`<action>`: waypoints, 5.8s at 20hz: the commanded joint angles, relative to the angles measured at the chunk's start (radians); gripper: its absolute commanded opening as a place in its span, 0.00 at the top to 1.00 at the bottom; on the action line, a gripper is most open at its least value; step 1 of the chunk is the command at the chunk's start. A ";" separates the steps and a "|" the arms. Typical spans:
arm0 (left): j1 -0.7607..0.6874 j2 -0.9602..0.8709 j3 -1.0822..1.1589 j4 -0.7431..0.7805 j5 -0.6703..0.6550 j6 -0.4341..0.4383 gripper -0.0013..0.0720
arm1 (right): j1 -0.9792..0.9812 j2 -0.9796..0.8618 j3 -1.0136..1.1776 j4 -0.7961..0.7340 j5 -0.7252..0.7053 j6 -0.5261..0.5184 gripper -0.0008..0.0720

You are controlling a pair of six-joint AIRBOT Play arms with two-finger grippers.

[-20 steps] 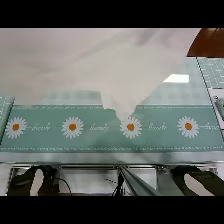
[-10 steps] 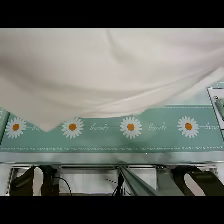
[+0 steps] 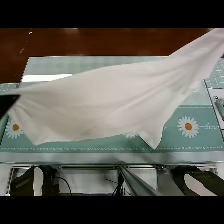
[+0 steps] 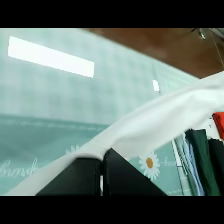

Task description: Fold the shirts.

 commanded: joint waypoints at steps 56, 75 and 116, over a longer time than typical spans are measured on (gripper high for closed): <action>-0.094 -0.809 -0.531 0.420 0.436 0.659 0.18 | -0.375 -0.307 -0.229 0.290 0.125 -0.036 0.40; -0.207 -0.778 -0.476 0.350 0.404 0.613 0.95 | -0.419 -0.308 -0.671 0.494 0.222 -0.155 0.23; -0.208 -0.084 0.455 0.116 0.652 0.486 0.95 | 0.000 0.420 -0.063 0.450 -0.341 -0.158 0.95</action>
